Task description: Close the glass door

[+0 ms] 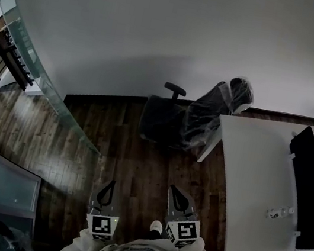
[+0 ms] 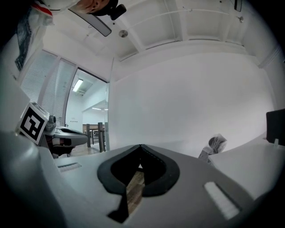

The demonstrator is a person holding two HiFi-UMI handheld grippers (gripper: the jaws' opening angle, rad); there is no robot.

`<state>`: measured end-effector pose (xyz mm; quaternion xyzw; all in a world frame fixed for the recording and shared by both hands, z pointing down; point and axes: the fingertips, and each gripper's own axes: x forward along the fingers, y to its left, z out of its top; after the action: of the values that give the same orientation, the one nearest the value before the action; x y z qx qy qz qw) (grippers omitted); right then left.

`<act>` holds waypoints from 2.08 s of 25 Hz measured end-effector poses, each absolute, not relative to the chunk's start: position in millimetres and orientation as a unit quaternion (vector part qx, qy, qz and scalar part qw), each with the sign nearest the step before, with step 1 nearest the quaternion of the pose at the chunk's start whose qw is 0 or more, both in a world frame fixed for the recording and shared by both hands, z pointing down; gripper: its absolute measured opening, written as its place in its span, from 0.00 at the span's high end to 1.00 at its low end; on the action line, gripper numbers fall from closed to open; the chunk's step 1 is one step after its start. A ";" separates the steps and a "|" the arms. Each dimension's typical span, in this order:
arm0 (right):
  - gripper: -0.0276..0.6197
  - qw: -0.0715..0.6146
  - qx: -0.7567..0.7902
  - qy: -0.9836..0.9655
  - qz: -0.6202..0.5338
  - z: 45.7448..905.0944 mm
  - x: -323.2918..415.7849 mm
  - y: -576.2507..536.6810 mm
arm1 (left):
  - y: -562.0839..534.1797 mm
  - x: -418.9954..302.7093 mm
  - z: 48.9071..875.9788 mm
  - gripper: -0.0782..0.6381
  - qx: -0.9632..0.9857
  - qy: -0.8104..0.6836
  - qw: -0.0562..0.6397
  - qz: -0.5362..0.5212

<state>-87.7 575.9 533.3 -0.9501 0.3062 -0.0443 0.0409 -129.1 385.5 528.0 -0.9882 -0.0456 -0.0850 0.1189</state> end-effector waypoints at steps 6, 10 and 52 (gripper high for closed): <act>0.95 0.053 -0.944 0.320 -0.060 546.0 -47.1 578.4 | 386.8 -107.4 528.6 0.89 -0.987 -0.024 0.124 -0.097; 0.95 0.066 -0.936 0.340 -0.066 550.5 -34.3 560.3 | 368.6 -110.3 540.5 0.89 -0.985 0.004 0.114 -0.129; 0.95 -0.012 -0.911 0.402 -0.094 558.3 222.6 302.7 | 123.9 142.7 551.9 0.89 -0.991 0.049 0.068 -0.100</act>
<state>222.6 302.7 558.3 -0.9106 0.4023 -0.0940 -0.0117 142.7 123.9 551.9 -0.9915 0.0487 -0.0998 0.0679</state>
